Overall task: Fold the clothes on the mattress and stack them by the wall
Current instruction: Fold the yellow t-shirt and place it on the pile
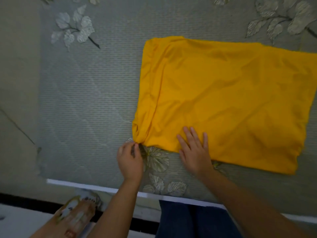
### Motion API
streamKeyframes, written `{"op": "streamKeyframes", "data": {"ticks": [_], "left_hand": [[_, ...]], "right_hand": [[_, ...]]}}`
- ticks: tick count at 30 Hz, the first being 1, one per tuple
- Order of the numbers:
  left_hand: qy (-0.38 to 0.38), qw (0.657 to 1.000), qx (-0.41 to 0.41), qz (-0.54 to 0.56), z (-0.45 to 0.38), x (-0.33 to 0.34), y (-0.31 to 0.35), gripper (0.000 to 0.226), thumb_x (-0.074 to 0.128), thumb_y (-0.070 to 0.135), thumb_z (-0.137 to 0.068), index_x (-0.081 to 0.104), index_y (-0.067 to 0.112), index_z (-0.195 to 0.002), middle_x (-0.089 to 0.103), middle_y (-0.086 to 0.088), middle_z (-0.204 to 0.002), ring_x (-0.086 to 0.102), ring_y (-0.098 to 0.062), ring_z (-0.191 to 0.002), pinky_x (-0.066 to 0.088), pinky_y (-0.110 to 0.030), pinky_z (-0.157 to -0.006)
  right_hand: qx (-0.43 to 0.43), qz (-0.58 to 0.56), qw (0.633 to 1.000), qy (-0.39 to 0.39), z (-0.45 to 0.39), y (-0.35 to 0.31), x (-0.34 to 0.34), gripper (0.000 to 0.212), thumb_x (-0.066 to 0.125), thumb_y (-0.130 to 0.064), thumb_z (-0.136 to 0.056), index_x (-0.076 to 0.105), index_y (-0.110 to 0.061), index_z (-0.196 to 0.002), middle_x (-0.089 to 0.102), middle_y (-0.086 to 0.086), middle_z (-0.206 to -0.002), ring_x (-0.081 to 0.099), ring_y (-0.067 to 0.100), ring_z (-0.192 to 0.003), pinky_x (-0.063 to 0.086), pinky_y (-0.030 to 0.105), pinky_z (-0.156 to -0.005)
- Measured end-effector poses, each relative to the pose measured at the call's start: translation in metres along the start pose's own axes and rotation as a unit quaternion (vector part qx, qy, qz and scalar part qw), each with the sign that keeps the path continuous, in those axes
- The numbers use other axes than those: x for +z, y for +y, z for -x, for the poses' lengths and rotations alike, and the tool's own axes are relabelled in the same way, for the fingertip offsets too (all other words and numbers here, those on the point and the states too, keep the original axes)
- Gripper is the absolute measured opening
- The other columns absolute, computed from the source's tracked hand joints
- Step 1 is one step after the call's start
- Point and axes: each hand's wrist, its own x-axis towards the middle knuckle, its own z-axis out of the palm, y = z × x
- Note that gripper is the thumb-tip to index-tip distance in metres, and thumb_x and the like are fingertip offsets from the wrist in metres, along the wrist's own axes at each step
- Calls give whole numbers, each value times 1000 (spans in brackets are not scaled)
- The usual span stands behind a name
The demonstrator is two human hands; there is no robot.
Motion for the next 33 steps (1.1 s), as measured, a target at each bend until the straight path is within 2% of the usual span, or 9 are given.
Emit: {"op": "streamKeyframes", "data": {"ticks": [3, 7, 10, 14, 19, 21, 24, 28, 33], "left_hand": [[9, 999, -4, 43, -9, -2, 2, 27, 63, 10, -84, 62, -1, -108, 54, -14, -106, 48, -19, -95, 34, -24, -79], [-42, 994, 79, 57, -13, -5, -5, 31, 76, 10, -72, 67, 0, -100, 56, -19, -100, 53, -30, -95, 37, -28, -77], [-48, 984, 173, 19, -16, -9, -9, 29, 80, 3, -64, 69, -4, -91, 60, -24, -89, 57, -37, -85, 40, -32, -74], [-21, 965, 261, 4, -27, -13, -11, 11, 67, 0, -70, 69, -6, -79, 64, -22, -77, 60, -34, -73, 41, -29, -69], [-60, 985, 41, 155, -42, -23, -19, 14, 53, 3, -89, 66, -3, -90, 48, -7, -89, 45, -17, -86, 36, -27, -73], [-59, 989, 7, 135, -45, -24, -26, 17, 48, 5, -92, 61, 3, -81, 44, -3, -85, 42, -15, -81, 24, -23, -63], [-62, 994, -73, 46, -48, -23, -32, 21, 41, 9, -94, 54, 3, -78, 49, -17, -97, 43, -23, -80, 21, -25, -63], [-60, 994, -71, -50, -47, -19, -35, 28, 38, 14, -96, 56, -7, -96, 49, -25, -112, 51, -37, -90, 31, -34, -67], [-16, 996, 82, -36, -28, -29, -20, 17, 50, 1, -88, 56, -11, -100, 52, -28, -103, 51, -39, -92, 37, -36, -71]], "right_hand": [[-16, 24, 1000, -9, -1, 5, -1, 45, 37, -31, -82, 66, -15, -112, 59, 13, -125, 56, 34, -115, 23, 49, -101], [-41, 76, 995, -49, -7, 8, -8, 46, 36, -34, -81, 67, -18, -110, 61, 12, -123, 58, 33, -112, 40, 62, -89], [-41, 87, 993, -62, -8, 6, -12, 46, 36, -33, -81, 68, -16, -110, 61, 14, -122, 59, 35, -111, 40, 65, -84], [-28, 97, 993, -65, -8, -1, -12, 46, 36, -31, -81, 67, -13, -110, 61, 16, -122, 58, 37, -111, 41, 64, -83], [0, 84, 996, -42, -8, -10, -10, 46, 37, -28, -80, 67, -11, -110, 60, 18, -122, 58, 39, -110, 41, 65, -82], [8, 80, 997, -23, -7, -12, -8, 40, 46, -24, -79, 67, -9, -110, 60, 19, -121, 58, 40, -110, 41, 66, -81], [21, 67, 997, -12, -7, -16, -8, 42, 61, -17, -68, 67, -8, -109, 61, 20, -120, 58, 41, -108, 41, 67, -79], [40, 17, 999, -6, -5, -19, -8, 45, 76, -6, -68, 65, -5, -112, 57, 22, -124, 54, 45, -112, 38, 68, -83], [169, -86, 982, 12, 12, -1, -24, 41, 52, -9, -82, 55, 4, -122, 45, 27, -134, 38, 47, -127, 26, 64, -100]]}}
